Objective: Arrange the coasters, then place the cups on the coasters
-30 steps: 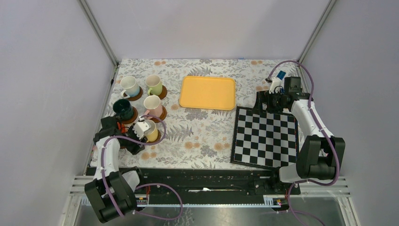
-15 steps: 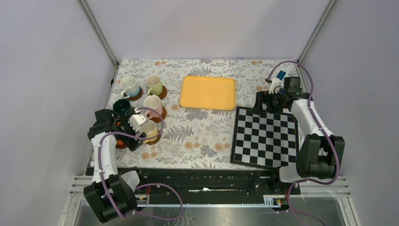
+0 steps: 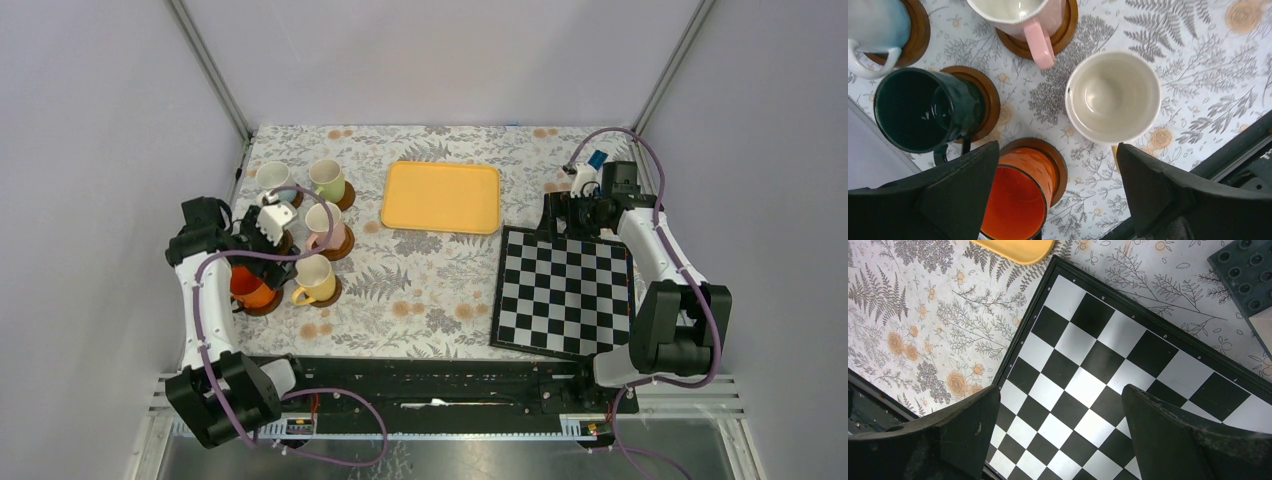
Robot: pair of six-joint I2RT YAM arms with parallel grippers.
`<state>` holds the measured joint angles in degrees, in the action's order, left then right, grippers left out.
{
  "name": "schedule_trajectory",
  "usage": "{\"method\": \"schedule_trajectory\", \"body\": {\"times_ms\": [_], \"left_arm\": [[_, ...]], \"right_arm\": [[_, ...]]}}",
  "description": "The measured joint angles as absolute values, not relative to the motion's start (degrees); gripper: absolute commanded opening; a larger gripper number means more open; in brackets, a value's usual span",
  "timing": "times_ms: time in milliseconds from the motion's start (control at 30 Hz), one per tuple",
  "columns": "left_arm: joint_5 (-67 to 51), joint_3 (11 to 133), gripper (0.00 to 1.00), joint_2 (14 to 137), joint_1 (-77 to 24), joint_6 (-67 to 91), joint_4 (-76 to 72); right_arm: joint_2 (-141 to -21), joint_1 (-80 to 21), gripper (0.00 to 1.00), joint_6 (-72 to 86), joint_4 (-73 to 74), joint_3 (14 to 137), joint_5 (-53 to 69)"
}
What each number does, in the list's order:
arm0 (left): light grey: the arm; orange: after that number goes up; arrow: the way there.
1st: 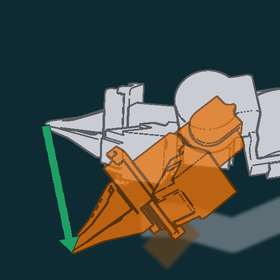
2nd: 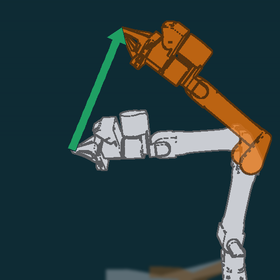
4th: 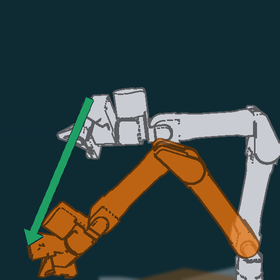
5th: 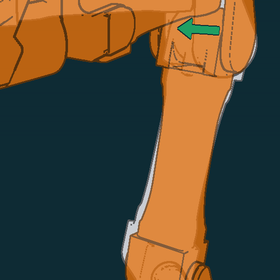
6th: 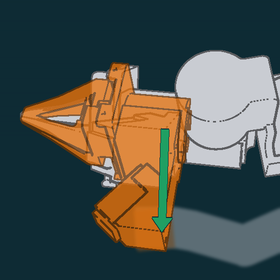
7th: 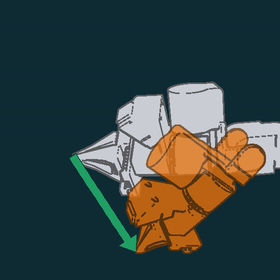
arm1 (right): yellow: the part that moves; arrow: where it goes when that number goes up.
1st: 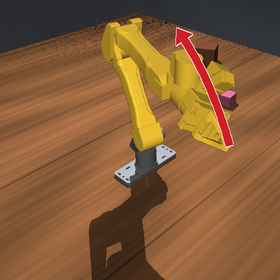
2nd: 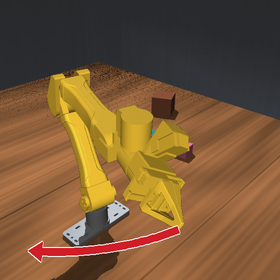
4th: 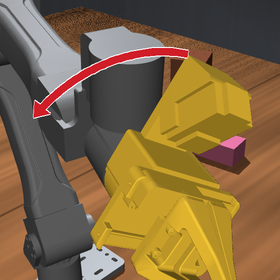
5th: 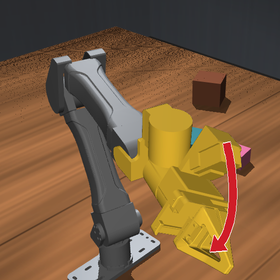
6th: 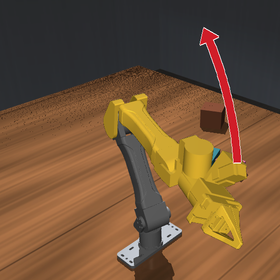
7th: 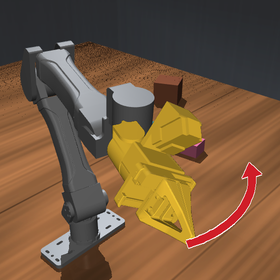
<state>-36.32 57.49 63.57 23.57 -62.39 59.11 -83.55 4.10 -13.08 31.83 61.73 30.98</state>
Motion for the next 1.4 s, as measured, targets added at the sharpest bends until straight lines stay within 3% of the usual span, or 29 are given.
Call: {"method": "schedule_trajectory", "body": {"times_ms": [267,667,933,1233,1400], "left_arm": [[-37.1,64.6,0.99,69.2,18.0,-51.7,57.2],[-31.4,66.6,0.99,74.1,0.4,-30.8,44.4],[-24.6,75.4,0.99,86.7,-10.7,-16.5,35.4],[-21.0,78.8,0.99,96.1,-16.7,-11.2,31.5],[-15.4,86.7,0.95,104.2,-21.9,-11.1,27.2]], "right_arm": [[-84.4,3.0,0.98,-13.1,31.8,63.0,31.0],[-85.0,1.5,0.98,-13.0,31.4,64.2,31.0],[-86.5,-2.2,0.98,-12.4,30.4,67.6,30.5],[-89.3,-7.0,0.98,-12.6,29.4,68.5,29.0],[-93.6,-7.4,0.98,-12.4,28.7,70.5,27.9]]}}
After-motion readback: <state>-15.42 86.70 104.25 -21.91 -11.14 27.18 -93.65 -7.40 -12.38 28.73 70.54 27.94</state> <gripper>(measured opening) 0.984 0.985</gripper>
